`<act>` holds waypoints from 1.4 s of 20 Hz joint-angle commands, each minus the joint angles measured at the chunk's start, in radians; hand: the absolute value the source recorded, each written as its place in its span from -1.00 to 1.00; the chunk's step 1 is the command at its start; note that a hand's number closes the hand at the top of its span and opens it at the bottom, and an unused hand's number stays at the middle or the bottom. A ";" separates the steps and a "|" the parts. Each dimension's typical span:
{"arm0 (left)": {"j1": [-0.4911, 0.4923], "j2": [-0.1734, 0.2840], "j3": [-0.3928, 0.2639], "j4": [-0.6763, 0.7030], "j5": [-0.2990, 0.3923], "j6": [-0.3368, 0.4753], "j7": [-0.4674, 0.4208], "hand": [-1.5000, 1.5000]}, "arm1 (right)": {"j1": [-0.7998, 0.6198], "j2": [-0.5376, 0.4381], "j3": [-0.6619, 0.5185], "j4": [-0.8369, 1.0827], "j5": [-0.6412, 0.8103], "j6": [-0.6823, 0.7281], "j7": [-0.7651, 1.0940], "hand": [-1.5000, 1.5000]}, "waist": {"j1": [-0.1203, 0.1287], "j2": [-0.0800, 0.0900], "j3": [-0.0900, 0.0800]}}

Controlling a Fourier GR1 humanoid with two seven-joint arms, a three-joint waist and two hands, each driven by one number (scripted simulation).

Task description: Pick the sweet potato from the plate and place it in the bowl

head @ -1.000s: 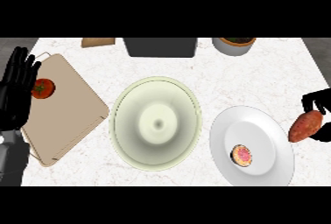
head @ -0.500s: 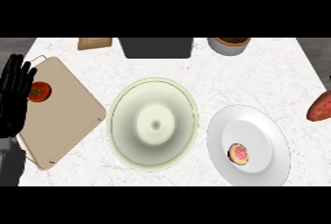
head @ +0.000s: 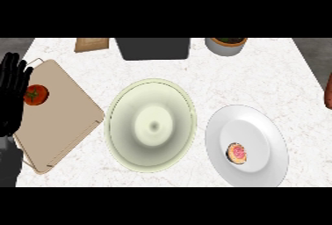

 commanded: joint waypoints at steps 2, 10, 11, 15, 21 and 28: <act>-0.012 -0.031 -0.029 0.029 -0.035 0.026 -0.018 0.00 | -0.032 0.101 -0.013 -0.211 -0.173 0.218 0.185 1.00 | -0.013 -0.002 -0.001; -0.027 -0.044 -0.038 -0.001 -0.040 0.042 0.003 0.00 | -0.109 0.283 0.026 -0.533 -0.364 0.364 0.704 1.00 | 0.006 0.002 0.001; -0.019 -0.011 -0.036 -0.047 -0.028 0.015 0.052 0.00 | -0.119 0.313 0.045 -0.527 -0.360 0.342 0.742 1.00 | 0.020 0.005 0.001; 0.012 -0.005 -0.001 0.014 0.003 -0.035 -0.044 0.00 | -0.175 0.410 0.155 -0.579 -0.363 0.347 0.913 1.00 | 0.027 0.009 0.001; -0.041 -0.036 -0.027 0.015 -0.020 0.012 0.002 0.00 | -0.199 0.628 0.378 -0.617 -0.273 0.266 1.121 1.00 | 0.029 0.011 0.002; -0.023 -0.028 -0.004 0.067 0.003 -0.035 -0.050 0.00 | -0.068 0.729 0.566 -0.539 -0.085 0.118 1.030 1.00 | 0.032 0.015 0.002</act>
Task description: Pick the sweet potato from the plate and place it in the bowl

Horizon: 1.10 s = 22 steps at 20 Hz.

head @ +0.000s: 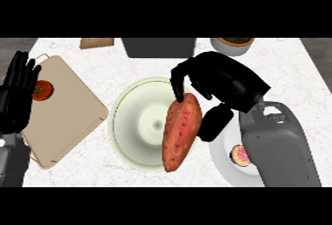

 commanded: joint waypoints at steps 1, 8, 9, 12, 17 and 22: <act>0.006 -0.010 0.000 0.015 -0.010 0.001 -0.024 0.00 | -0.006 0.042 0.071 0.086 0.093 -0.050 -0.010 1.00 | 0.001 0.001 0.000; -0.052 0.012 0.002 0.003 -0.006 0.009 0.048 0.00 | 0.133 0.068 0.231 0.243 0.284 -0.337 -0.037 1.00 | 0.000 0.003 0.001; -0.029 0.003 -0.011 -0.047 0.001 -0.001 0.048 0.00 | 0.033 0.068 0.208 0.416 0.246 -0.429 -0.046 1.00 | 0.027 0.007 0.001; -0.042 -0.003 -0.008 -0.036 -0.009 0.018 0.050 0.00 | 0.090 0.068 0.219 0.458 0.169 -0.478 -0.081 -1.00 | 0.012 0.005 0.001; -0.013 -0.013 -0.019 -0.066 -0.003 0.010 0.062 0.00 | 0.082 0.069 0.244 0.502 -0.074 -0.618 -0.151 -1.00 | 0.027 0.004 0.002; -0.062 -0.029 -0.030 0.020 -0.033 0.026 0.023 0.00 | 0.052 0.069 0.185 0.575 -0.107 -0.846 -0.308 -1.00 | 0.015 0.008 0.001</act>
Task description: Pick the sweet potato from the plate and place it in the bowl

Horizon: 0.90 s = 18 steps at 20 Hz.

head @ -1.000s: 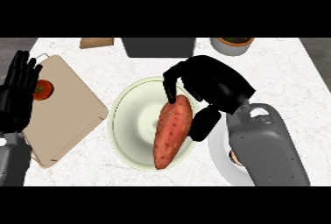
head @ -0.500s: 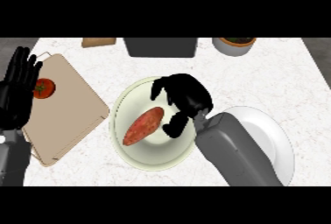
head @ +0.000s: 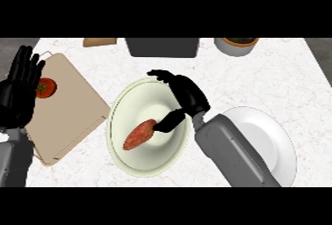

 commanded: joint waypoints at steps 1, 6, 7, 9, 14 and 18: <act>-0.017 -0.028 -0.028 0.010 -0.038 0.036 -0.007 0.00 | -0.009 0.001 -0.060 -0.008 -0.061 -0.144 -0.080 -1.00 | -0.013 -0.002 0.000; 0.006 -0.029 -0.009 0.053 -0.034 0.022 -0.061 0.00 | -0.023 -0.022 -0.228 0.067 -0.080 -0.167 -0.164 -1.00 | -0.021 -0.003 -0.001; 0.013 -0.026 -0.004 0.002 -0.023 0.032 -0.023 0.00 | -0.007 -0.045 -0.258 0.016 -0.107 -0.156 -0.137 -1.00 | -0.023 -0.006 0.000; 0.025 -0.015 -0.001 -0.026 -0.012 0.019 0.001 0.00 | 0.013 -0.096 -0.328 0.037 -0.168 -0.115 -0.179 -1.00 | -0.022 -0.006 0.000; 0.035 -0.021 0.000 0.010 -0.013 0.004 -0.032 0.00 | -0.025 -0.231 -0.497 0.157 -0.309 0.028 -0.292 -1.00 | -0.018 -0.002 0.000; 0.059 -0.001 0.015 -0.082 0.018 -0.007 0.037 0.00 | -0.021 -0.344 -0.583 0.275 -0.373 0.153 -0.426 -1.00 | -0.010 -0.003 0.000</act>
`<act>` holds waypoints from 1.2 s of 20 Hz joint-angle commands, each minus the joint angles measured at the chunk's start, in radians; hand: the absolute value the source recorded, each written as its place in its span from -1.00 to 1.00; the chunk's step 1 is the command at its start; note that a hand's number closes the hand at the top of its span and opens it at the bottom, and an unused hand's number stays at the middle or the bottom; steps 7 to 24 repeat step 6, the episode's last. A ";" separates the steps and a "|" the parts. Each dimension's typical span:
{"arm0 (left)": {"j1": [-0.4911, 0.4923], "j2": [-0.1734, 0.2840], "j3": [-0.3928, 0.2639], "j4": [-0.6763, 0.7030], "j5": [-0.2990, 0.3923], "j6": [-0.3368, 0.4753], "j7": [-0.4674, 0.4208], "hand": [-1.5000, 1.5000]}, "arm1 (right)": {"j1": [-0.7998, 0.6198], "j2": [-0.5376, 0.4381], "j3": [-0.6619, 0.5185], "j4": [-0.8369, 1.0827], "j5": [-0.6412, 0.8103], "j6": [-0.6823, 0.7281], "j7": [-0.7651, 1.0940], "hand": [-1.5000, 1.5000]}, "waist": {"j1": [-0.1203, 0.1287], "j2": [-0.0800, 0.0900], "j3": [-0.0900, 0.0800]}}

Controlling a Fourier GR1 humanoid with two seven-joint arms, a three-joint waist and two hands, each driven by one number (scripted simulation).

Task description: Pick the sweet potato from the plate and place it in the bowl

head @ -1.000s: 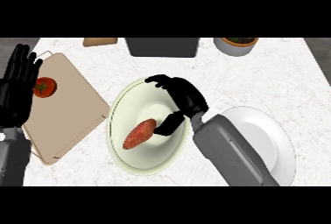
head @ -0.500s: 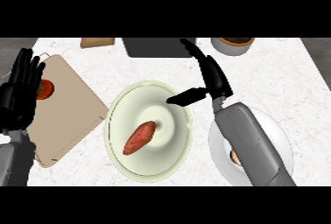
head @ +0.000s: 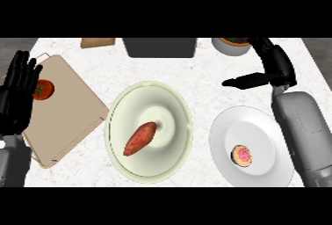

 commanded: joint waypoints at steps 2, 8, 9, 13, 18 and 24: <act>-0.025 0.024 0.023 0.028 0.025 -0.030 0.000 0.00 | -0.026 -0.116 -0.115 0.188 -0.073 0.123 -0.161 -1.00 | 0.003 0.003 0.000; -0.028 -0.017 -0.008 0.046 -0.020 0.012 -0.031 0.00 | -0.103 -0.216 -0.153 0.402 -0.071 0.233 -0.273 -1.00 | 0.014 0.007 0.001; -0.028 -0.017 -0.008 0.046 -0.020 0.012 -0.031 0.00 | -0.103 -0.216 -0.153 0.402 -0.071 0.233 -0.273 -1.00 | 0.014 0.007 0.001; -0.028 -0.017 -0.008 0.046 -0.020 0.012 -0.031 0.00 | -0.103 -0.216 -0.153 0.402 -0.071 0.233 -0.273 -1.00 | 0.014 0.007 0.001; -0.028 -0.017 -0.008 0.046 -0.020 0.012 -0.031 0.00 | -0.103 -0.216 -0.153 0.402 -0.071 0.233 -0.273 -1.00 | 0.014 0.007 0.001; -0.028 -0.017 -0.008 0.046 -0.020 0.012 -0.031 0.00 | -0.103 -0.216 -0.153 0.402 -0.071 0.233 -0.273 -1.00 | 0.014 0.007 0.001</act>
